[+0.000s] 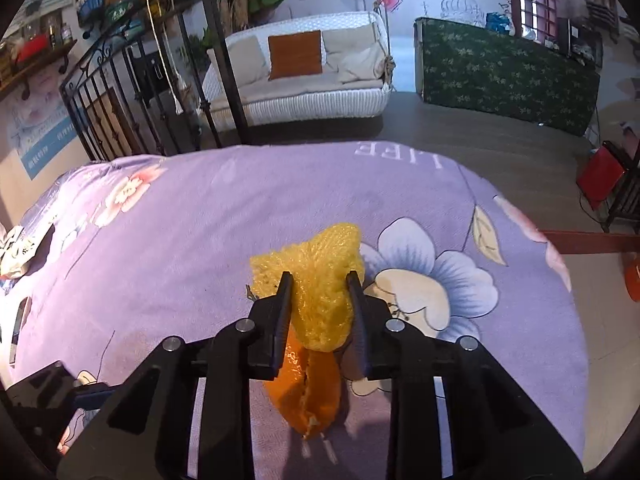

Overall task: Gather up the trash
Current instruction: 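Grasp the orange peel with the left tool while the right tool lifts the yellow net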

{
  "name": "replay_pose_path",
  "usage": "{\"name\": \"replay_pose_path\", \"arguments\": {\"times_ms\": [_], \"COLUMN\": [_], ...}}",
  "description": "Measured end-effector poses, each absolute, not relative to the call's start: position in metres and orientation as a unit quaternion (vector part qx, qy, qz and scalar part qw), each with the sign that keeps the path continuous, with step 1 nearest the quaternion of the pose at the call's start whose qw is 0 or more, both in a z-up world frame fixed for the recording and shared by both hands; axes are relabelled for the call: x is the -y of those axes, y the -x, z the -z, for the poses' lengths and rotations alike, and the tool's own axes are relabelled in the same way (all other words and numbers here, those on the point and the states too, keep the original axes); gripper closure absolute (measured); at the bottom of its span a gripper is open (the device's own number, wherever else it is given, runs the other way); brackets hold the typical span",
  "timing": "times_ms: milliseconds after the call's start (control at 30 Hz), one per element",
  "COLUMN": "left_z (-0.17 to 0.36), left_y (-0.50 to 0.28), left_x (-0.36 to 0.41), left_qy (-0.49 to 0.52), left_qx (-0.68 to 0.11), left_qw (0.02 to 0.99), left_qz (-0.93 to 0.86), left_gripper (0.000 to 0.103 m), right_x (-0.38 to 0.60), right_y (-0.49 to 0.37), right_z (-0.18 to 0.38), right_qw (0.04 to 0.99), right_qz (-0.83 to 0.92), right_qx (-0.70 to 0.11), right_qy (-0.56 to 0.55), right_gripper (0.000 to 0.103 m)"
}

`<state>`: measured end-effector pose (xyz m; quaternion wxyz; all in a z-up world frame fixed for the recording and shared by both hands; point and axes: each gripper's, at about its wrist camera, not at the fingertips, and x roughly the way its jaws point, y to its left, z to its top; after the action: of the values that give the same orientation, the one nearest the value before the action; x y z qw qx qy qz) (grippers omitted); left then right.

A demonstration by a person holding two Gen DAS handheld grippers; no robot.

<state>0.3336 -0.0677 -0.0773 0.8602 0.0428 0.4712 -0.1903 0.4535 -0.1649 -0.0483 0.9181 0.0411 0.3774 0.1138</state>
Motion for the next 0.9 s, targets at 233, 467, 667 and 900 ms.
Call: {"name": "replay_pose_path", "arguments": {"times_ms": [233, 467, 667, 900], "left_z": [0.076, 0.087, 0.097, 0.092], "left_y": [-0.365, -0.393, -0.406, -0.394], "left_x": [0.093, 0.128, 0.143, 0.140], "left_qy": [-0.047, -0.046, -0.079, -0.088], "left_qx": [-0.479, -0.495, -0.498, -0.485], "left_qw": [0.855, 0.848, 0.853, 0.859], "left_qz": [0.192, 0.183, 0.137, 0.140], "left_gripper": [0.011, 0.015, 0.042, 0.069], "right_x": [0.198, 0.249, 0.254, 0.254], "right_y": [-0.426, -0.404, -0.373, -0.345], "right_z": [0.025, 0.018, 0.020, 0.018], "right_qw": [0.939, 0.937, 0.940, 0.943], "right_qz": [-0.070, -0.028, -0.015, -0.011], "right_qx": [-0.334, -0.340, -0.337, -0.329], "right_qy": [-0.046, -0.080, -0.059, -0.051], "right_gripper": [0.076, 0.076, 0.076, 0.076]}}
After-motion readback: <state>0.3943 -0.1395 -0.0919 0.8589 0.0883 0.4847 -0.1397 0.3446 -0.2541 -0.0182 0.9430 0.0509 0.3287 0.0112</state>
